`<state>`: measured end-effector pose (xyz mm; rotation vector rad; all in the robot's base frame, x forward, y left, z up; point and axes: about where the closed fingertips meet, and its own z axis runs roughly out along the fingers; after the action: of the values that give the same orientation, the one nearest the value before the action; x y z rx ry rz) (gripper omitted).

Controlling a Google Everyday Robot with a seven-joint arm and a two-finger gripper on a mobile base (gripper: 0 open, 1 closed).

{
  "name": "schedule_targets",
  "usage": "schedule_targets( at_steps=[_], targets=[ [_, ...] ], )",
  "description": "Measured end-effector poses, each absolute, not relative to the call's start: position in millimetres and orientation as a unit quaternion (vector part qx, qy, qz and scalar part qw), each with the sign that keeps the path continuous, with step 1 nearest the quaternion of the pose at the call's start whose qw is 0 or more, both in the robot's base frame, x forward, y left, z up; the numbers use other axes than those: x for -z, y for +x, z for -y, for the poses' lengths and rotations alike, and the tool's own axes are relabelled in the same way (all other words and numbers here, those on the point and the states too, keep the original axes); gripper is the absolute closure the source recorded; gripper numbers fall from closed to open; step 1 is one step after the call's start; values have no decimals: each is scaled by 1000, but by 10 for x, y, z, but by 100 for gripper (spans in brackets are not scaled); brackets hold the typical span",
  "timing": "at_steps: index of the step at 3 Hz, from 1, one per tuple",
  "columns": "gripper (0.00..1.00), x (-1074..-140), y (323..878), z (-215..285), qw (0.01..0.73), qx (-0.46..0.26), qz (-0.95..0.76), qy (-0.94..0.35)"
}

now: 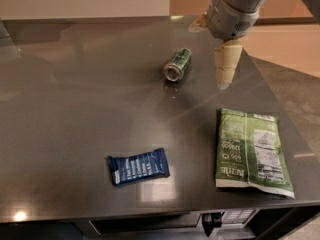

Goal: Pick green can

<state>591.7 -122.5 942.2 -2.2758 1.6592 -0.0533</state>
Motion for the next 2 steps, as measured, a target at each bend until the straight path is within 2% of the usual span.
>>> schedule_targets(
  at_steps=[2],
  targets=[
    [0, -9161, 6456, 923, 148, 39, -487, -860]
  ],
)
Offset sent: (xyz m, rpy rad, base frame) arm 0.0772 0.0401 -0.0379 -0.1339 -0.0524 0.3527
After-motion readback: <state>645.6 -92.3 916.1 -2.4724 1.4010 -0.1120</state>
